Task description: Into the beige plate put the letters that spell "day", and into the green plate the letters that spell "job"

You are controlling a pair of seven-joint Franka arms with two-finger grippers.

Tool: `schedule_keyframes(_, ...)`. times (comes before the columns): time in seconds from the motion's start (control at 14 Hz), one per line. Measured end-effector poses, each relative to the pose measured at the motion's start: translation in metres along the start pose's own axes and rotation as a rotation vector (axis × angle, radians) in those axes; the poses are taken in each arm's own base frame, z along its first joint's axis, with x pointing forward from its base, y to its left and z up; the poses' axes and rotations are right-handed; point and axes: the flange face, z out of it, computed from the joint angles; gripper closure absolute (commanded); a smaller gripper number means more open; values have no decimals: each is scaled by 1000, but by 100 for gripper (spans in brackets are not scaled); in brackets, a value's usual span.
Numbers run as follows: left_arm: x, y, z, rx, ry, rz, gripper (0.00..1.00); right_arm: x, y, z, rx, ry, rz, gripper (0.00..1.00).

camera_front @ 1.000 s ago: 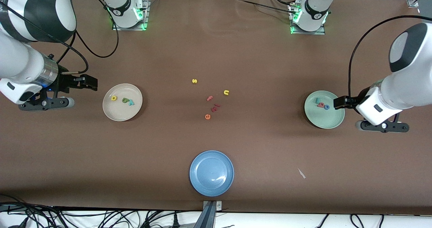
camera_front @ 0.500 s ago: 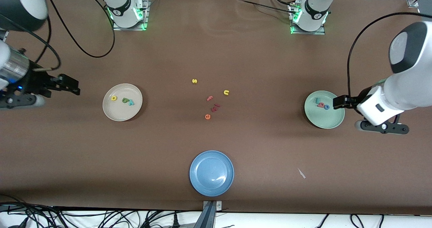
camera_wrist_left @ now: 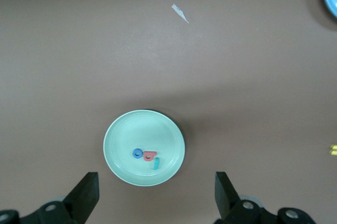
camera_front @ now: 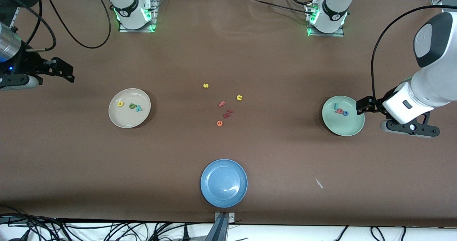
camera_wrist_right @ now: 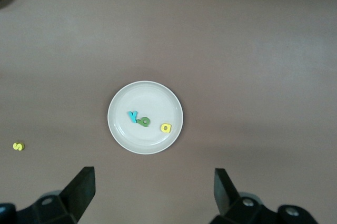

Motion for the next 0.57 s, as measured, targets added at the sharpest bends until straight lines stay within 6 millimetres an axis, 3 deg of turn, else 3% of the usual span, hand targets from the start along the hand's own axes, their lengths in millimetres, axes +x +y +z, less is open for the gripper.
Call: schedule_keyframes(0.57,-2,-8,-1,2,4,21,0,-4,3,-1,-1,18,4,0)
